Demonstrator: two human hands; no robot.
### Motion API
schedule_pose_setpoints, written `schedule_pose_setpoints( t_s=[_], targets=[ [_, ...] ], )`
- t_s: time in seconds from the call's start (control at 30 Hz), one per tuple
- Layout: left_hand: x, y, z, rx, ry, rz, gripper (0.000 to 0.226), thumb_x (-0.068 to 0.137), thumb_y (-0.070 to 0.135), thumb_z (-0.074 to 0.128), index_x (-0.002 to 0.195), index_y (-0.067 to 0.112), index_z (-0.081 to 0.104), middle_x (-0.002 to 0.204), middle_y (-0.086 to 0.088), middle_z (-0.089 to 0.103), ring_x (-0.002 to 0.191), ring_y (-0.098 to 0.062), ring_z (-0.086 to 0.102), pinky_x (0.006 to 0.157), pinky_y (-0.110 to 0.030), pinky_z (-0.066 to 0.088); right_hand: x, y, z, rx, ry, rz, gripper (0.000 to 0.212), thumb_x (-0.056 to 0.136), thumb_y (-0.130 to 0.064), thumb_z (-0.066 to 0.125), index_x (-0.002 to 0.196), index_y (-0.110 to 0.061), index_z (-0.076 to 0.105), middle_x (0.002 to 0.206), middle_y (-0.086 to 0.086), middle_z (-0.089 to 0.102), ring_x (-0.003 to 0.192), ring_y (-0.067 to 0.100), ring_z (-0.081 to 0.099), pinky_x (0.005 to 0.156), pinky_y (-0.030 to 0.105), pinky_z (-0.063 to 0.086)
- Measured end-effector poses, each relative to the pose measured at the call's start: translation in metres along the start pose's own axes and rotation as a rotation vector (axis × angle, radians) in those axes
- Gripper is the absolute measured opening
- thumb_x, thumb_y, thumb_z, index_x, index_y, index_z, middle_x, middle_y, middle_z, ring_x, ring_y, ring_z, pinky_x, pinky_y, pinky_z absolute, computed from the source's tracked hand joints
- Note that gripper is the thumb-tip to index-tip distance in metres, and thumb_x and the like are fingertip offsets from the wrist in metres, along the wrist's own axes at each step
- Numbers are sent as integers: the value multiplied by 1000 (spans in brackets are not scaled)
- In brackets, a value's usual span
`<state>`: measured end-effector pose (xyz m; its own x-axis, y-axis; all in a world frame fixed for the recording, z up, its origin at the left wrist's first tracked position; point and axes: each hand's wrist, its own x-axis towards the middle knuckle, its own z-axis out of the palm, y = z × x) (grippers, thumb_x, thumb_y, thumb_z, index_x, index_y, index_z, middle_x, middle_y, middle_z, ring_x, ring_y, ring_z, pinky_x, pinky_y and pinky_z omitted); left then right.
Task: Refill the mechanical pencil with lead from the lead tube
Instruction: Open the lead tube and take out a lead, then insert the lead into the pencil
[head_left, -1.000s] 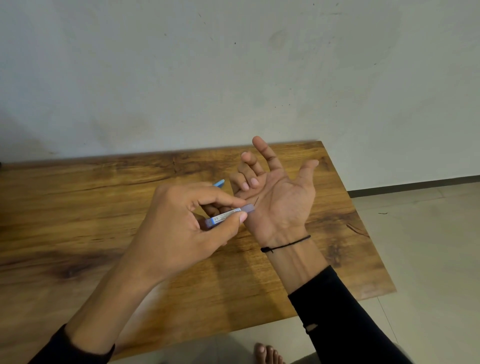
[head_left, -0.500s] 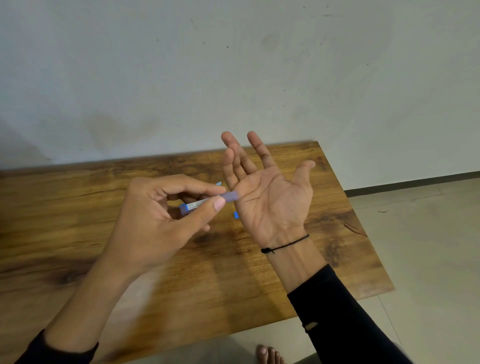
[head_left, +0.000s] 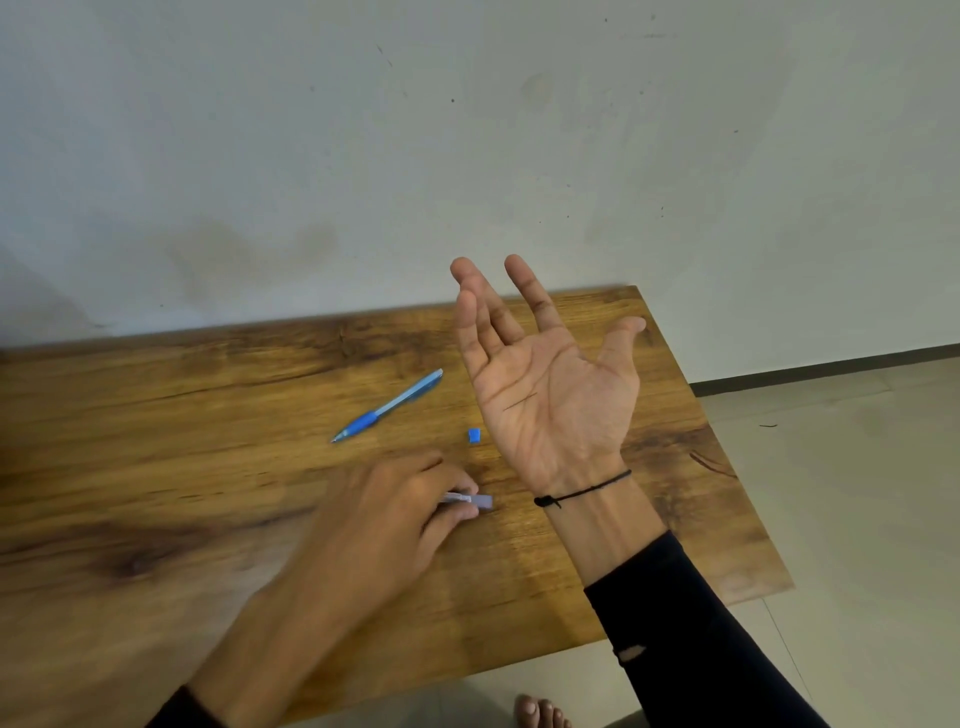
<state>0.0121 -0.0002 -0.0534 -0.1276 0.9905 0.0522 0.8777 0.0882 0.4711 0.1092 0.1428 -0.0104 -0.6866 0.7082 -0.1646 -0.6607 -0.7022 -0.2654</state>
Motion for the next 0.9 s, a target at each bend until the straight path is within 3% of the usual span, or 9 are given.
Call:
schedule_pose_setpoints(
  t_s=[0.07,0.2,0.33,0.4,0.47,0.57,0.67,0.9],
  targets=[
    [0,1,5,60,60,38,17,98,42,75,111,33,81,110,14,77,98,-10,74,68,-36,59,0,1,-1,-23,3,-6,108,91,-88,27,158,-3,37,144,42,54,122,44,67,99,48,60],
    [3,0,7,138,109,67,15,86,37,88,96,28,82,99,8,75,86,-15,74,52,-28,49,0,1,-2,-52,6,-21,109,91,-88,27,158,-4,37,141,41,56,120,42,67,100,48,59],
    [7,-2,12,87,183,19,33,89,57,75,110,31,81,108,13,72,95,-10,71,66,-30,55,1,0,-2,-61,6,-25,108,91,-88,27,158,-4,38,140,41,57,120,42,67,99,48,59],
    [11,-2,6,-61,261,-41,39,85,63,75,107,32,81,99,20,71,85,-2,70,66,-27,56,1,0,-2,-67,1,-25,108,91,-88,27,158,-4,38,141,42,56,122,42,66,100,47,59],
    [17,-1,-6,-280,355,-64,33,82,56,77,102,30,81,89,25,71,77,0,71,64,-19,57,2,0,-1,-73,0,-31,108,91,-88,28,158,-4,37,144,42,53,121,42,66,102,48,56],
    [22,3,-17,-504,477,8,18,85,33,86,100,23,83,86,17,78,80,-7,77,70,-14,59,2,0,-2,-85,-2,-43,109,91,-88,27,159,-3,35,143,43,53,119,42,66,104,48,53],
    [23,9,-20,-549,527,37,18,85,19,90,101,22,83,85,16,79,79,-9,79,69,-18,61,3,1,-3,-98,4,-45,109,91,-88,26,160,-3,34,142,42,54,121,41,64,106,49,51],
    [23,8,-19,-524,524,85,11,88,15,88,99,16,86,89,7,81,79,-10,78,68,-24,64,1,10,1,-150,-21,-40,109,91,-88,24,160,-4,34,151,43,47,114,39,66,103,47,53]
  ],
)
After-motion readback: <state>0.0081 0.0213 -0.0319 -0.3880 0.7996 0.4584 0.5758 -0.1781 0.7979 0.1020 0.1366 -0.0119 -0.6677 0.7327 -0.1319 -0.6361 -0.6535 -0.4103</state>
